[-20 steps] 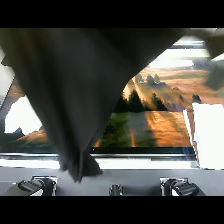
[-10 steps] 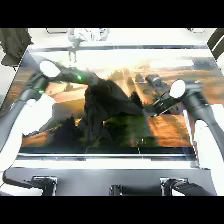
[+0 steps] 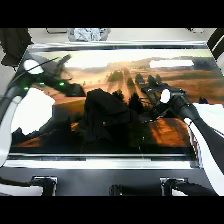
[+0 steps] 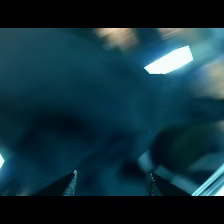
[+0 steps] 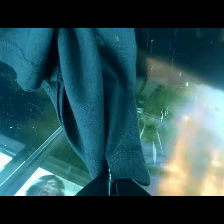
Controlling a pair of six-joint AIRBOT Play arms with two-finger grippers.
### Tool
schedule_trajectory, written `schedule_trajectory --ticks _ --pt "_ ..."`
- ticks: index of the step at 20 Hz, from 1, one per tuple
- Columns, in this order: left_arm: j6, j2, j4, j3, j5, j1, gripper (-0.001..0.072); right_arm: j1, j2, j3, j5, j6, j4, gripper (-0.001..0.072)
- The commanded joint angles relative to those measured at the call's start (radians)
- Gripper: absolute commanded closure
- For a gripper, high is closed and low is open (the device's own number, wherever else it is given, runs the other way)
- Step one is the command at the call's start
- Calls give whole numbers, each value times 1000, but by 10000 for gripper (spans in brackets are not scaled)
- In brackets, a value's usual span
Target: Fold the shirts.
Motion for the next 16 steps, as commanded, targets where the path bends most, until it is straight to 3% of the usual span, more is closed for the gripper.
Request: schedule_trajectory --ticks 1,2,3,6,8,12,13,14,15,16 --pt "-60 161 173 -262 -58 92 210 0 -4 -3 15 -10 2 676" --pt "-61 215 163 -418 3 94 240 0 -4 -3 15 -16 2 676" --pt "-64 256 125 -559 76 86 318 0 -4 -3 15 -21 2 676" --pt "-10 289 -92 -856 245 32 314 0 -4 -3 17 -20 2 677" --pt "4 278 -164 -929 353 -21 314 0 -4 -3 21 -20 1 677" --pt "-13 242 -168 -935 475 -127 316 0 -4 -3 40 -21 0 677" --pt "-40 234 -168 -934 500 -141 368 0 -4 -3 42 -21 0 677" --pt "-53 231 -168 -932 515 -145 572 0 -4 -3 42 -21 0 677" --pt "-52 231 -168 -923 517 -142 679 0 -3 -3 42 -21 0 677" --pt "-48 232 -168 -903 510 -133 680 0 0 -3 42 -20 0 677"
